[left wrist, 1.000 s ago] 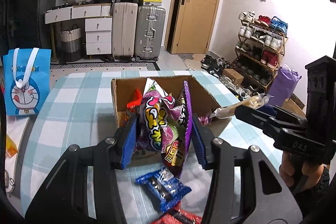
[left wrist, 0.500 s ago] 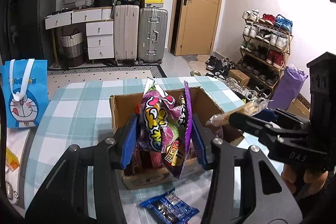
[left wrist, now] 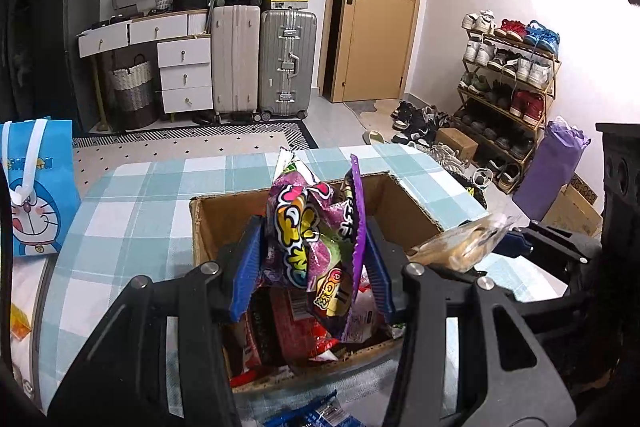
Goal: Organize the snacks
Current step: 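Carry the cookie packet and purple candy bag over the box with both tools, then open both tools to drop the packets into the box, then grasp the red wafer bar with the right tool while the left tool grasps a blue wafer bar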
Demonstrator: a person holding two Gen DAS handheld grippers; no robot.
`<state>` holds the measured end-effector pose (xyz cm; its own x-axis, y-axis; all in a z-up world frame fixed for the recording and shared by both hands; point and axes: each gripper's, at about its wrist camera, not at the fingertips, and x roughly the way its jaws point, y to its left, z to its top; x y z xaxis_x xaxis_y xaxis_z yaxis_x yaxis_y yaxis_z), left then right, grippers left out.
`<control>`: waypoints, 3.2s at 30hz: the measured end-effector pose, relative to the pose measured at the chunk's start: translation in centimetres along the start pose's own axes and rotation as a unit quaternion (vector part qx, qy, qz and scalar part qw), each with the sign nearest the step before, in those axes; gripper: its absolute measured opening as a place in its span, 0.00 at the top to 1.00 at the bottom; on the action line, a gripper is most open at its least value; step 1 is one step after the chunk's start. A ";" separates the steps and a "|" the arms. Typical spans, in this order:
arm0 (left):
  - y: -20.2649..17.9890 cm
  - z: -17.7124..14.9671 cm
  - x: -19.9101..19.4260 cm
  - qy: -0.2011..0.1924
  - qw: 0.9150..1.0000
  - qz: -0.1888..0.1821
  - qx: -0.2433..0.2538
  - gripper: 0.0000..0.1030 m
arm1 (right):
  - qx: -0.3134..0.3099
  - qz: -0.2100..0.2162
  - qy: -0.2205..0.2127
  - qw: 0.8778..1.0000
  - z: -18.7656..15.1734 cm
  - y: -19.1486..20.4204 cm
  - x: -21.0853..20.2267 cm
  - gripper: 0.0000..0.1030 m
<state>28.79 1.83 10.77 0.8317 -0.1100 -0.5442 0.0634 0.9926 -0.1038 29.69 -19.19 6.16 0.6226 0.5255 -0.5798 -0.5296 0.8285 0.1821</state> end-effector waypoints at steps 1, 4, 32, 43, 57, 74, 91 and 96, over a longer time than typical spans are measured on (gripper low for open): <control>0.1 0.0 0.4 0.000 1.000 0.000 -0.001 0.56 | -0.001 0.000 0.004 1.000 0.0 0.0 0.2 0.40; -0.1 0.0 1.2 0.006 1.000 0.000 0.000 0.56 | 0.005 0.004 0.016 1.000 0.0 -0.2 0.9 0.40; -1.6 -0.7 4.7 0.028 0.999 -0.012 0.025 0.18 | -0.031 -0.046 0.005 0.998 -2.2 -1.7 -1.1 0.01; 1.3 -5.2 -3.0 0.025 0.999 0.016 -0.014 0.01 | -0.014 -0.028 0.011 0.999 -4.5 -1.0 -3.4 0.00; 3.3 -12.9 -10.0 0.040 0.997 0.057 -0.018 0.01 | -0.005 -0.004 0.063 0.998 -9.3 1.9 -4.0 0.00; 4.2 -15.0 -9.6 0.072 0.995 0.068 -0.030 0.01 | -0.037 0.045 0.121 0.991 -12.6 6.4 -1.0 0.00; 5.2 -15.0 -9.2 0.078 0.993 0.074 -0.043 0.01 | -0.098 0.040 0.173 0.979 -15.3 10.5 1.4 0.00; 5.1 -15.2 -8.8 0.082 0.993 0.071 -0.041 0.01 | -0.087 0.029 0.176 0.980 -15.1 9.5 1.6 0.00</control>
<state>13.42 7.03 2.42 0.7269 0.0175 -0.6865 -0.0990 0.9919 -0.0795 16.91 -13.46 -5.03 0.3675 0.4470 -0.8155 -0.6676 0.7373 0.1033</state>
